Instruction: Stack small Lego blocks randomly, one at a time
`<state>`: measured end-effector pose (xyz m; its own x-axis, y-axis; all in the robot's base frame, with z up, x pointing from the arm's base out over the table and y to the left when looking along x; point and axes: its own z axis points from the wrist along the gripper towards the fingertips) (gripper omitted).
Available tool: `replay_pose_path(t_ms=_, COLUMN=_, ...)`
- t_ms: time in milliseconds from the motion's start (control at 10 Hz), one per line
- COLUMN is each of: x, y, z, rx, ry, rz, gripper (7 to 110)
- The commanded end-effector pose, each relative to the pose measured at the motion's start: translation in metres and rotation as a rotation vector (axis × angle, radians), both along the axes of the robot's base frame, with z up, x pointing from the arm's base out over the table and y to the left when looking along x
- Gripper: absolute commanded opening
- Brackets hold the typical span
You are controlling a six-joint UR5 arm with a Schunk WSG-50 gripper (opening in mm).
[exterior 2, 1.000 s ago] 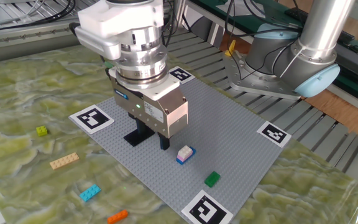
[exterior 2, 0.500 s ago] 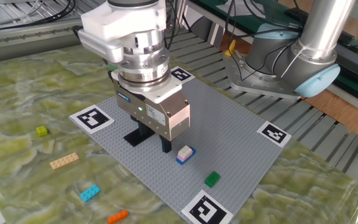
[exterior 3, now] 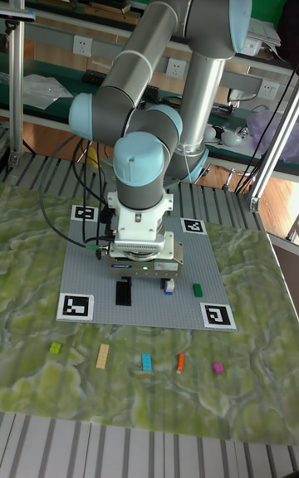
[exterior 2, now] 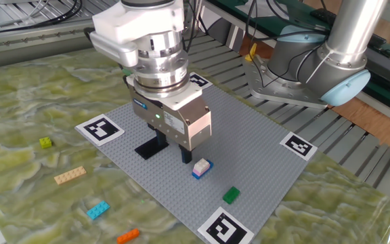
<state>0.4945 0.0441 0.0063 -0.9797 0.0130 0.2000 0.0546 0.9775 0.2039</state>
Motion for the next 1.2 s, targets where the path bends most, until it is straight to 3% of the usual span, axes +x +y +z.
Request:
replay_pose_path(t_ms=0, x=-0.0049, y=0.0056, z=0.0037, rx=0.022, ry=0.008, rz=-0.017, gripper=66)
replay_pose_path(t_ms=1100, x=-0.0056, y=0.0080, z=-0.0059, rx=0.028, ry=0.003, rz=-0.017, gripper=66)
